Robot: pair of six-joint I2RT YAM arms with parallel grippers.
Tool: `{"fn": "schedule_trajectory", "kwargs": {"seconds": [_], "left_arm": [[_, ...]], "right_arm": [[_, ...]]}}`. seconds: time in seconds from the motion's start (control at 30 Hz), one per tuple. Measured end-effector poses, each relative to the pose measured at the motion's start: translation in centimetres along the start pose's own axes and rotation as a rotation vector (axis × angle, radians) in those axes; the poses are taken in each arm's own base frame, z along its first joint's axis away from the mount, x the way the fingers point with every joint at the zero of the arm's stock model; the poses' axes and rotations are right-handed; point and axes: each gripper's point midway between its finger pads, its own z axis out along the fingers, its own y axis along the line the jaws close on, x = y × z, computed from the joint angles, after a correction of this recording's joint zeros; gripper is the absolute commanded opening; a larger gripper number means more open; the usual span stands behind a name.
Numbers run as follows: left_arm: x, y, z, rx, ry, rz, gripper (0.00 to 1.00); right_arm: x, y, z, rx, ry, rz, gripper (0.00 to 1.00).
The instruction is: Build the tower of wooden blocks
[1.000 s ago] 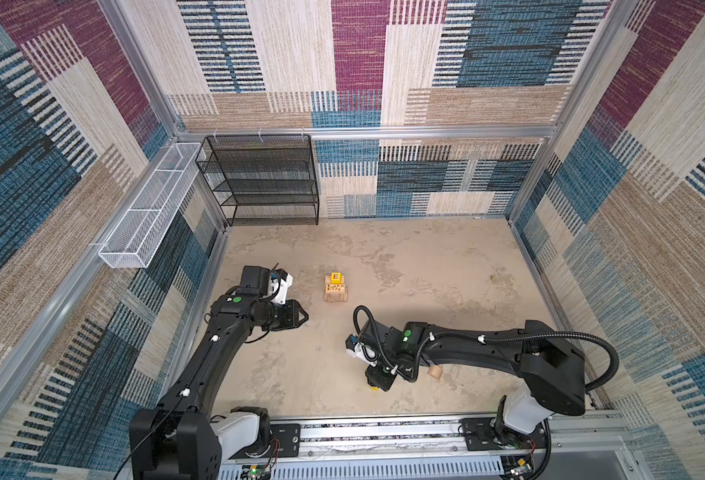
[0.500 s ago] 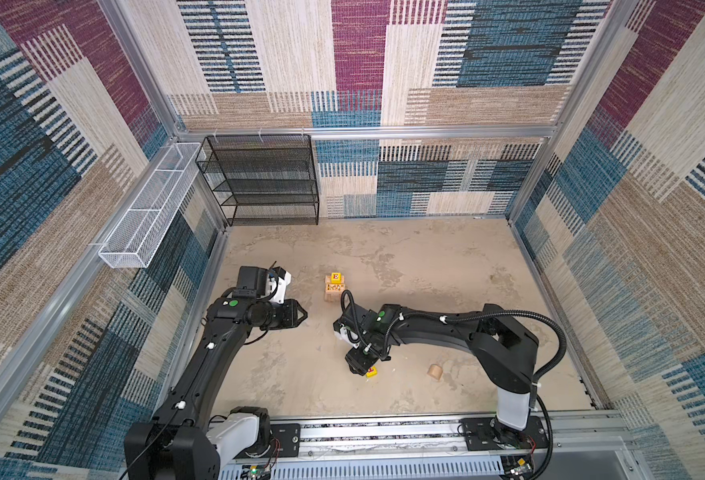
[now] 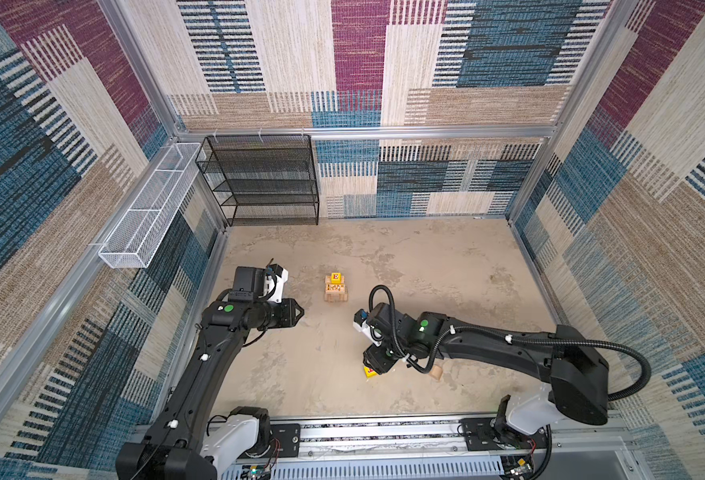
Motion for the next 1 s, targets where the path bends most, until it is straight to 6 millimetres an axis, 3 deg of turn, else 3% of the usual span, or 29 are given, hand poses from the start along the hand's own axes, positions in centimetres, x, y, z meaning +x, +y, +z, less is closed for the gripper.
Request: {"fn": "schedule_trajectory", "kwargs": {"seconds": [0.13, 0.23, 0.4, 1.0], "left_arm": [[0.0, -1.1, -0.5, -0.020, -0.007, 0.059, 0.37], [0.2, -1.9, 0.2, -0.027, 0.016, 0.101, 0.37], [0.6, -1.3, 1.8, -0.056, 0.074, 0.095, 0.37], [1.2, -0.4, 2.9, -0.082, 0.096, 0.091, 0.37]], "right_arm": [[2.2, 0.1, 0.4, 0.028, 0.018, 0.029, 0.54], [2.5, 0.6, 0.7, 0.040, 0.010, 0.040, 0.53], [3.4, 1.0, 2.5, 0.101, 0.048, 0.039, 0.52], [2.7, 1.0, 4.7, 0.175, 0.057, 0.136, 0.49]]}}
